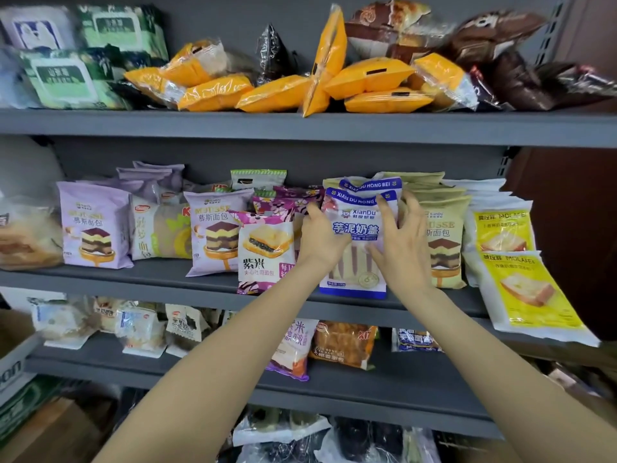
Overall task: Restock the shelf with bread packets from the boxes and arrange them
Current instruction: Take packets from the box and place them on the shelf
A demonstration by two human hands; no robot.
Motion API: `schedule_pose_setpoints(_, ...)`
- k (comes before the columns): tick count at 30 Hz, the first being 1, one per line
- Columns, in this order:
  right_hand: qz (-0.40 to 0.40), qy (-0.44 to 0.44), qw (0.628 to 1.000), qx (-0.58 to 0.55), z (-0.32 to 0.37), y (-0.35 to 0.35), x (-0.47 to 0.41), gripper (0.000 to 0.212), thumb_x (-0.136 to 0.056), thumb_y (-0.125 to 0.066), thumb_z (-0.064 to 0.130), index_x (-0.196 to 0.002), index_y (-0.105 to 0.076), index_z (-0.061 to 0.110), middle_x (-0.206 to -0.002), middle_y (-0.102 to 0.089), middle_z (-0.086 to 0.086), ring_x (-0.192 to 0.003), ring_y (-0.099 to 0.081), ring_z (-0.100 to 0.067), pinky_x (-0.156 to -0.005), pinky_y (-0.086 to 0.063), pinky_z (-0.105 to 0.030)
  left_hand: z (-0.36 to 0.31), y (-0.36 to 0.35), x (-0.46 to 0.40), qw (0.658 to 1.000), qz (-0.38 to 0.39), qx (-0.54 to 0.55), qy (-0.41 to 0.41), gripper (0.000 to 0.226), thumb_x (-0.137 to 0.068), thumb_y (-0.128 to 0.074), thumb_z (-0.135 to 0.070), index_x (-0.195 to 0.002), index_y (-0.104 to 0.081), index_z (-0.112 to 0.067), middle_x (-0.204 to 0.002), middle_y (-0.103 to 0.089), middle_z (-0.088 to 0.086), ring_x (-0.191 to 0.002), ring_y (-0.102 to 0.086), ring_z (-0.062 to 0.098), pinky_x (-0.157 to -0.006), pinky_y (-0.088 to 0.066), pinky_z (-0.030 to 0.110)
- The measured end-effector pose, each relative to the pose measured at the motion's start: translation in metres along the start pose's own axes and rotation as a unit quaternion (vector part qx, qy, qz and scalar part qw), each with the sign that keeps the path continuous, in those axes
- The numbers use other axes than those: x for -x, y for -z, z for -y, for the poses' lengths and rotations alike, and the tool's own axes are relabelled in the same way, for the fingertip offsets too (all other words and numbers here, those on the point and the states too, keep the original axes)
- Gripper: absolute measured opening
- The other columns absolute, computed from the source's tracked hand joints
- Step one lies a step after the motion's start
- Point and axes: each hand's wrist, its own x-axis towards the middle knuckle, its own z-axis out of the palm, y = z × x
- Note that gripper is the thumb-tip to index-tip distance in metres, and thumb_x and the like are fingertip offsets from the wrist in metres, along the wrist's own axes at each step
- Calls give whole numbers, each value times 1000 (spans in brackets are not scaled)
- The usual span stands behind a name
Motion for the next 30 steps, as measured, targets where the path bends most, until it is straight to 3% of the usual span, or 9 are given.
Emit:
schedule_pose_setpoints(5,10,24,1000,-14,12,6,-4,76,-68,-83,19,-133,-47,10,-141,-39,-20,-132,-38,-35,-95,-47,-41,-8,12,5,995,-23,-34,-86,74,-80,-71,-8,-139,-27,-8,-137,-40,14,-126,-44,24,-96,-44,30)
schedule_pose_setpoints(11,40,17,999,-18,25,12,-8,71,-77,-76,22,-139,-41,15,-147,-31,-15,-138,-27,-30,-105,-38,-39,-4,18,3,993,31,-41,-109,66,-86,-65,-7,-141,-30,-16,-131,-53,12,-121,-51,26,-92,-45,30)
schedule_pose_setpoints(14,70,-84,986,-125,25,17,-11,75,-79,-74,16,-143,-33,21,-146,-19,-15,-137,-22,-28,-108,-36,-38,-1,18,3,995,78,1,-68,70,-89,-62,-8,-145,-23,-21,-131,-56,10,-121,-54,25,-92,-46,29)
schedule_pose_setpoints(16,93,-144,968,-186,22,19,-13,77,-82,-72,15,-144,-28,24,-140,-23,-15,-132,-32,-28,-104,-38,-35,2,16,0,996,61,-2,-62,69,-88,-63,-9,-145,-26,-21,-130,-57,10,-121,-53,25,-95,-44,30)
schedule_pose_setpoints(18,109,-140,965,-195,17,19,-16,71,-85,-67,16,-144,-27,25,-137,-29,-15,-126,-41,-27,-101,-41,-34,2,16,-5,997,37,-10,-60,68,-88,-65,-11,-144,-27,-21,-130,-57,10,-120,-53,27,-96,-43,33)
schedule_pose_setpoints(21,142,-104,970,-166,14,16,-23,65,-90,-59,9,-145,-28,23,-144,-23,-14,-128,-41,-27,-102,-40,-33,-1,16,-12,999,31,-16,-39,70,-90,-62,-12,-147,-22,-22,-129,-56,13,-116,-55,29,-89,-45,33)
schedule_pose_setpoints(23,181,-98,973,-103,14,10,-24,74,-89,-59,6,-148,-19,25,-149,-13,-15,-131,-35,-31,-100,-41,-36,-4,12,-15,997,50,-47,-32,73,-93,-57,-11,-150,-13,-22,-126,-58,15,-111,-58,30,-84,-46,32)
schedule_pose_setpoints(26,207,-84,975,23,15,4,-24,93,-86,-66,15,-150,0,28,-154,6,-20,-143,-10,-37,-102,-41,-44,-7,4,-17,994,68,-88,-10,77,-95,-51,-12,-151,2,-18,-123,-60,16,-112,-59,32,-89,-47,36)
schedule_pose_setpoints(30,256,-59,965,21,11,-1,-30,98,-86,-61,4,-150,8,31,-153,24,-14,-145,-4,-37,-105,-41,-50,-5,-3,-17,998,39,-51,23,61,-95,-51,-10,-145,-16,-8,-125,-58,21,-114,-57,35,-90,-47,40)
